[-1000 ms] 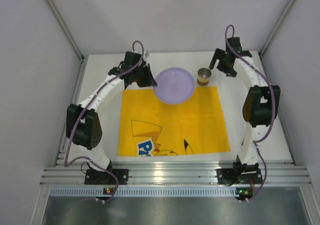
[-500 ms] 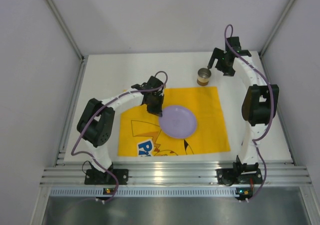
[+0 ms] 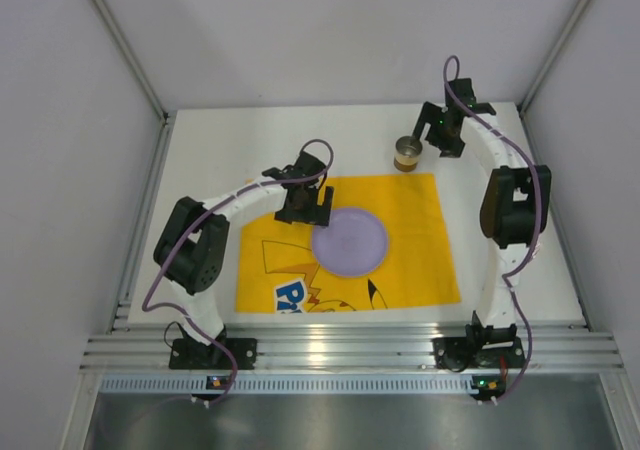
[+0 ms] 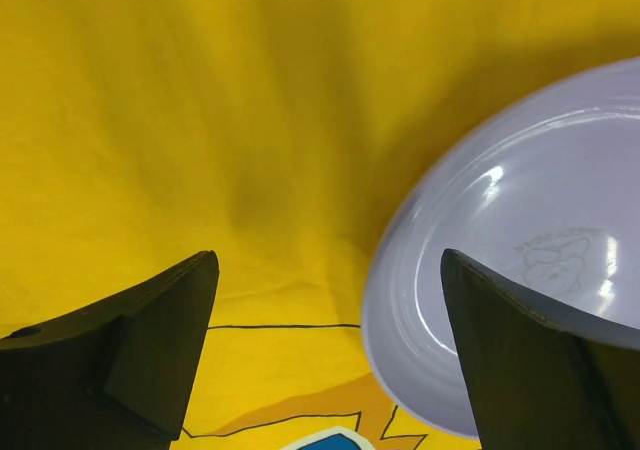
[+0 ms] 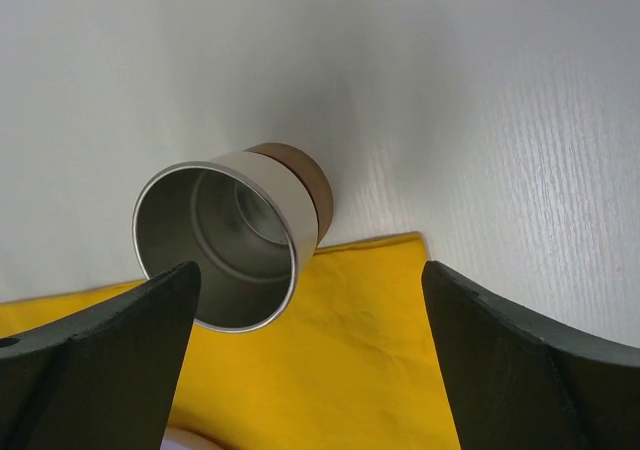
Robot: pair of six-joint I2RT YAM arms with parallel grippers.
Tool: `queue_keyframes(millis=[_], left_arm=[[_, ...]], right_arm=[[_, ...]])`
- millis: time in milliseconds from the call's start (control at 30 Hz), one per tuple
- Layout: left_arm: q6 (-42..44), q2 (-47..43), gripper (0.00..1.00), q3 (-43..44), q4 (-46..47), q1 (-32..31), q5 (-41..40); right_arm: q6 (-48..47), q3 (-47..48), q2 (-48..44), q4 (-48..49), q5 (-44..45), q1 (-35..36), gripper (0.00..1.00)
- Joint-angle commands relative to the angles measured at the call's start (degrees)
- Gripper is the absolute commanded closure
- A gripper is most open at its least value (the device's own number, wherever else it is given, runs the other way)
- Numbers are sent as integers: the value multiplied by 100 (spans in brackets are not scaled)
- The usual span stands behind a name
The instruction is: Set the dinner table for one person
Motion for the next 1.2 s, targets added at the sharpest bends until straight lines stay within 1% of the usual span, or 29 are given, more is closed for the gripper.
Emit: queue_keyframes(millis=[0, 100, 133, 167, 200, 267, 300, 367, 400, 467, 500, 667, 733, 767, 833, 900, 933, 967, 1000, 1033, 1167], left_arm=[[-31, -240, 2, 235, -137, 36, -620], [-39, -398, 2, 332, -199, 80, -647], [-48, -433, 2, 393, -251, 89, -655], [-40, -459, 2, 429, -278, 106, -664], [-40, -494, 2, 490, -287, 106, -682], [-40, -547, 2, 525, -313, 133, -699], [-40, -600, 2, 543, -322, 141, -682], [-48, -635, 2, 552, -322, 177, -691], [-31, -662, 2, 543, -322, 185, -682], [4, -662, 2, 543, -340, 212, -673], [4, -662, 2, 534, -348, 212, -673], [83, -732, 2, 534, -375, 273, -638], [110, -785, 2, 569, -375, 326, -647], [127, -794, 2, 587, -375, 343, -647], [162, -829, 2, 631, -366, 422, -594], [198, -838, 2, 666, -357, 493, -559], [206, -838, 2, 675, -357, 510, -524], [233, -838, 2, 675, -340, 528, -506], [242, -838, 2, 675, -340, 554, -489], [242, -838, 2, 684, -331, 563, -480], [294, -846, 2, 675, -313, 590, -401]], right_arm=[[32, 288, 63, 94, -3, 74, 9], [23, 385, 238, 42, 32, 109, 19], [6, 411, 282, 24, 67, 127, 28], [6, 446, 335, -20, 111, 171, 33], [-20, 525, 440, -81, 155, 188, 45], [-29, 718, 555, -169, 208, 241, 56], [-47, 797, 686, -248, 226, 259, 65], [-56, 1069, 827, -362, 217, 303, 74], [-73, 1184, 958, -424, 243, 311, 86], [-73, 1430, 1064, -609, 270, 338, 98], [-82, 1475, 1065, -626, 270, 338, 100], [-152, 1809, 872, -933, 603, 338, 100], [-161, 1818, 635, -1065, 656, 347, 100], [-152, 1670, 513, -1188, 674, 347, 100], [-126, 1310, 47, -1198, 692, 390, 100], [-100, 625, -452, -1180, 753, 443, 100], [-65, 127, -621, -1154, 753, 487, 100], [-4, -139, -927, -1075, 762, 513, 100], [32, -394, -1069, -1023, 736, 540, 100], [76, -902, -1210, -952, 701, 584, 100], [286, -1879, -1782, -496, 604, 689, 100]])
